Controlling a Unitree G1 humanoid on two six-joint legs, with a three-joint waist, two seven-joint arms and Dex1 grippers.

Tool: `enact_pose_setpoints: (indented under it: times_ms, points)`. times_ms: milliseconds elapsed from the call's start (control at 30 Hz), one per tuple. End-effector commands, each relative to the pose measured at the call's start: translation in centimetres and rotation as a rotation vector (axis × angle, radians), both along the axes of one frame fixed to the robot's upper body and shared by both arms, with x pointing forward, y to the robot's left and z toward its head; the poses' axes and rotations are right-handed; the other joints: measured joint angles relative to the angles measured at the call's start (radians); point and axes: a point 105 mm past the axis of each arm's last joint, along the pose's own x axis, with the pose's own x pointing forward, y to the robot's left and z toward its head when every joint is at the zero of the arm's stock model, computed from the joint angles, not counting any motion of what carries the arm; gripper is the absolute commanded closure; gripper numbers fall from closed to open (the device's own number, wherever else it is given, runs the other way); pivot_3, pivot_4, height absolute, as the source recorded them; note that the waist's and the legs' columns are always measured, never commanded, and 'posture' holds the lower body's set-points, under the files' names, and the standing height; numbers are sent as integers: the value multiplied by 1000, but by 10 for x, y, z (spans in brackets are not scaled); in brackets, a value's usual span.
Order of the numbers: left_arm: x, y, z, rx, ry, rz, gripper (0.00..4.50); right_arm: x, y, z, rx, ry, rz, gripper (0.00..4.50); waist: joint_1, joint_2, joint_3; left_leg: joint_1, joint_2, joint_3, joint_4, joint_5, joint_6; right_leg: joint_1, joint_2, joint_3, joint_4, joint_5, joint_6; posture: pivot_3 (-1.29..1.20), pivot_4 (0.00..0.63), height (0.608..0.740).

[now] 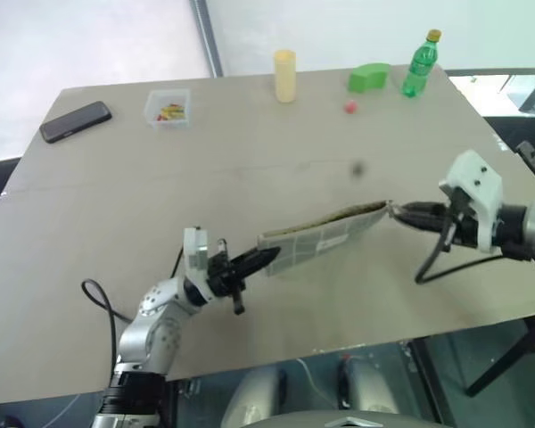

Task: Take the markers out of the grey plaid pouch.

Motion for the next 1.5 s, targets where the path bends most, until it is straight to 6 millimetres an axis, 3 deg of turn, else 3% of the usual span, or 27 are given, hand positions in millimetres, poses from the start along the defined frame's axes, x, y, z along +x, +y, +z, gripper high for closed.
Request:
enact_pose_setpoints:
  times_ms: [33,167,267,500,633,733,800,1067,1300,1500]
  points:
    - [-2,-5,9,-14,-37,-14,4500,-7,-10,15,-20,-91,-27,2832,3,0,0,0,0,0,0,0,0,0,0,0,0,0,0,0,150,740]
    - [-1,-7,9,-12,-37,-20,4500,-15,-16,31,90,-96,-18,2832,8,0,0,0,0,1,1,0,0,1,0,0,0,0,0,0,150,740]
    - [0,-10,10,-5,-43,-33,4500,-14,-7,46,181,-122,8,2832,8,0,0,2,1,1,1,0,0,1,1,0,1,0,0,0,150,740]
    - [1,-14,12,4,-64,-45,4500,-5,34,28,186,-78,125,2832,10,0,0,1,1,1,1,0,0,1,1,0,0,0,0,0,150,740]
    - [-2,-16,13,8,-76,-50,4500,8,43,22,194,-67,130,2832,12,0,0,1,0,0,1,0,0,1,0,0,0,0,0,0,150,740]
    - [-5,-18,12,9,-81,-53,4500,16,49,16,195,-45,134,3533,12,0,0,1,0,0,1,0,0,1,0,0,0,0,0,0,150,740]
    - [-7,-20,12,15,-87,-59,4500,20,53,9,184,-27,139,4440,12,0,0,1,0,0,1,0,0,1,0,0,0,0,0,0,150,740]
    - [-6,-20,12,5,-87,-32,4500,13,58,-10,81,9,208,4440,11,0,0,1,0,0,1,0,0,1,0,0,0,0,0,0,150,740]
    - [-1,-17,15,-30,-58,-9,4500,6,57,3,98,-31,245,4440,12,0,0,1,0,0,1,0,0,1,0,0,0,0,0,0,150,740]
    - [3,-17,19,-53,-51,-17,4500,-3,52,0,76,-10,261,4440,12,0,0,1,0,0,1,0,0,1,0,0,0,0,0,0,150,740]
